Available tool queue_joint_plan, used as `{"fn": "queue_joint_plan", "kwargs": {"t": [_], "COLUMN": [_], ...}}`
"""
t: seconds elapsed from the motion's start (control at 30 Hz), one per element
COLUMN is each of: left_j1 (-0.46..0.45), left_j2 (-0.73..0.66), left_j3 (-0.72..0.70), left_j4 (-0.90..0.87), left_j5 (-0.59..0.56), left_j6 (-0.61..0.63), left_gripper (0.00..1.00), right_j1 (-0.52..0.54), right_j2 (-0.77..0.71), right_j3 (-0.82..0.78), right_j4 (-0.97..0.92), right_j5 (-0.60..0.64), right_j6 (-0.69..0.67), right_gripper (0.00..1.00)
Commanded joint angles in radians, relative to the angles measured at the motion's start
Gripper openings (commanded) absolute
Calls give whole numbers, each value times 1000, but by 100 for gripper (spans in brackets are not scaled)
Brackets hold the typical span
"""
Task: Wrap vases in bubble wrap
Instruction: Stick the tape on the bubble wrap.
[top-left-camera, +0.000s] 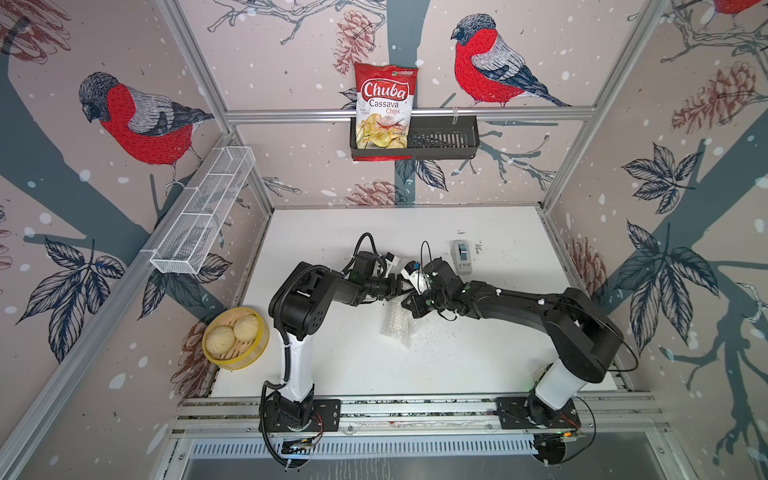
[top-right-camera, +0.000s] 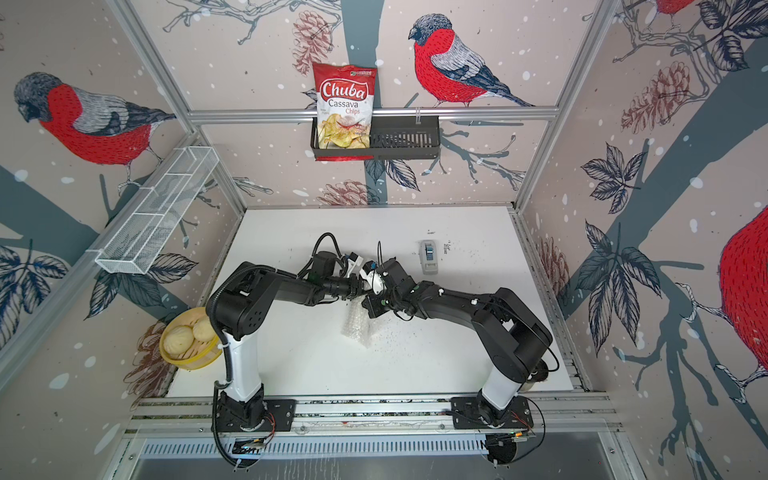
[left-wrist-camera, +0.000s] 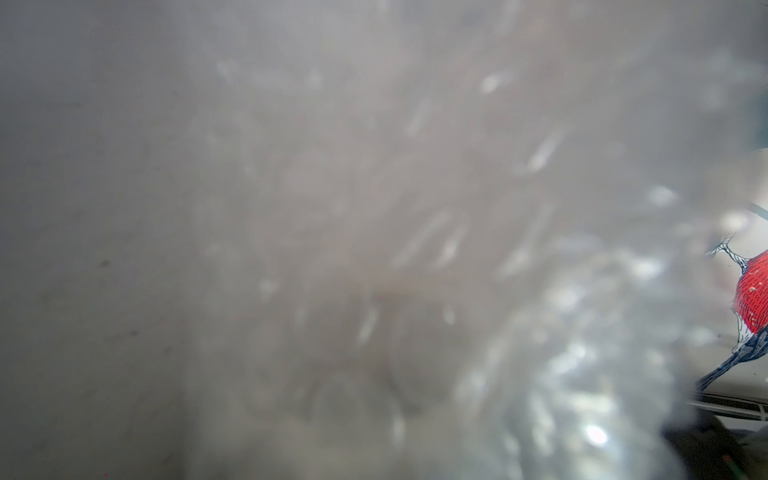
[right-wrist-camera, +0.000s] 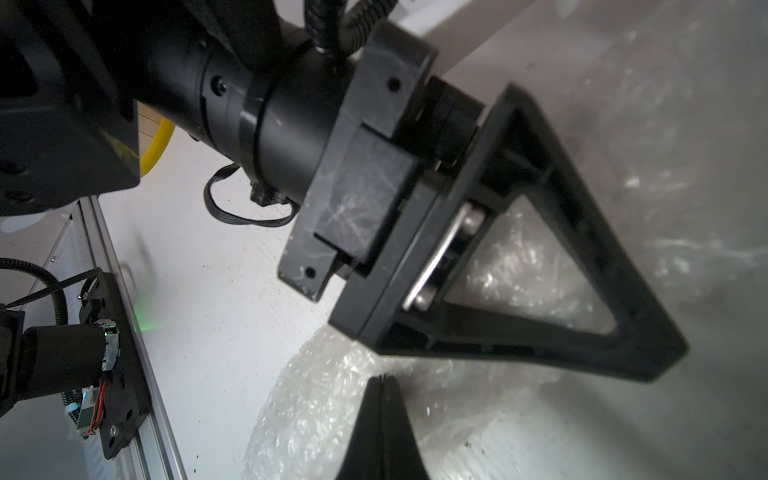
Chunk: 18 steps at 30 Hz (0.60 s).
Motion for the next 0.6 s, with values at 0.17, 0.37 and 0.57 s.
{"fn": "queue_joint_plan", "kwargs": {"t": [0.17,0.37,0.57], "left_j1": [-5,-5,-6], "left_j2": [-1,-1,-3], "left_j3": [-4,-4,-4], "left_j4": [-9,-11,-11], "left_j5": [-45,-46,-48], "left_j6": [25,27,26], "left_gripper": [24,24,24], "right_j1": [-9,-9,-22], "right_j2": [-43,45,-48], "right_j3": [-8,-1,6], "right_j4": [-16,0,-22], "right_j5": [18,-17,16], "right_j6": [-12,-15,-21], "right_gripper": [3,2,2]}}
